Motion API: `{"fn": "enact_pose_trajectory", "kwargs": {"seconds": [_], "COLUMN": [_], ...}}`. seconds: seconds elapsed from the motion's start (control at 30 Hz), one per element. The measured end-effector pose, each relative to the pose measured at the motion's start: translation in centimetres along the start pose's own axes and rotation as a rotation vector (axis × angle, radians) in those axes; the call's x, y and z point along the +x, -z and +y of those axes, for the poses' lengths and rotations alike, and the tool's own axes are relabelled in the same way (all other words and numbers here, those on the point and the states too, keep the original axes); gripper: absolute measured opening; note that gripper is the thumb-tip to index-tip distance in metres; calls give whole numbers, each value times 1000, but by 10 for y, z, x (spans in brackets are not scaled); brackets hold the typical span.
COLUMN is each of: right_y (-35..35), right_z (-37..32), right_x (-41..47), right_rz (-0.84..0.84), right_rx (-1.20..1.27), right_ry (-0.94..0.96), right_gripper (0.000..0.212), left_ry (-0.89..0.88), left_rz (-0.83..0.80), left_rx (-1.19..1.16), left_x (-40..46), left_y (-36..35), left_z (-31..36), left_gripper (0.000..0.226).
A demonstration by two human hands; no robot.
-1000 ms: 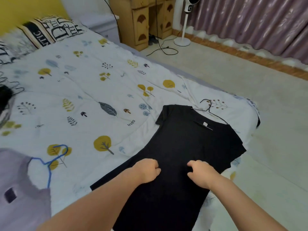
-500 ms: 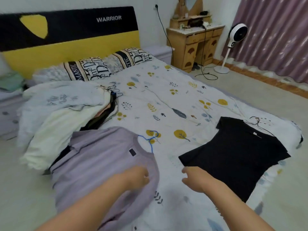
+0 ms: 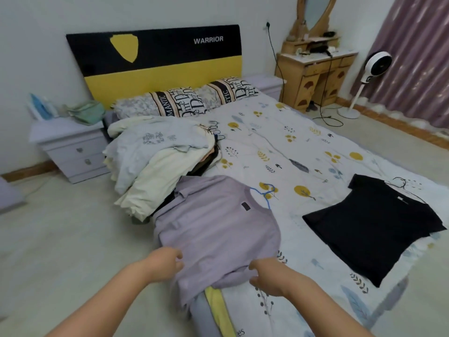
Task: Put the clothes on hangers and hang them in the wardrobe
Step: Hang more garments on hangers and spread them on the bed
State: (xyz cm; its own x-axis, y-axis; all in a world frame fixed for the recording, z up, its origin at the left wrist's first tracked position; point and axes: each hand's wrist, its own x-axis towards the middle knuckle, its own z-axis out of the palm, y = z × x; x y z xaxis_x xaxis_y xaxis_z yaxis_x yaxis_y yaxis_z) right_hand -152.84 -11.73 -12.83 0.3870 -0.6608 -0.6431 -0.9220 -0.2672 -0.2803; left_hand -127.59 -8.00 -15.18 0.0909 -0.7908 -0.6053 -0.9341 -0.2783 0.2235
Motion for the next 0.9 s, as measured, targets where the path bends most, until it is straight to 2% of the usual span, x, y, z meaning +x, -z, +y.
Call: {"fn": "enact_pose_trajectory", "kwargs": {"seconds": [0.2,0.43,0.53,0.7,0.9], "right_y": [-15,-11,3,26,43], "right_z": [-11,-25,-49,-106,-204], "right_x": [-12,-11,1,46,113], "right_rz": [-3,-4,31,76,68], "right_rx": [-98,-152,-177,-191,-130], "right_ry": [41,40,43,68,38], "right_gripper": [43,33,44,47,46], "left_ry": [31,-1,13,27,65], "left_rz": [90,118,97,100,69], "left_rx": [-141,-206,-204,-227,-264], "left_x": [-51,-76,-74,-55,-14], "left_y": [-12,-10,2,35,80], "left_z": [-22,-34,-56,-118,-232], "left_gripper": [29,30,34,39,39]}}
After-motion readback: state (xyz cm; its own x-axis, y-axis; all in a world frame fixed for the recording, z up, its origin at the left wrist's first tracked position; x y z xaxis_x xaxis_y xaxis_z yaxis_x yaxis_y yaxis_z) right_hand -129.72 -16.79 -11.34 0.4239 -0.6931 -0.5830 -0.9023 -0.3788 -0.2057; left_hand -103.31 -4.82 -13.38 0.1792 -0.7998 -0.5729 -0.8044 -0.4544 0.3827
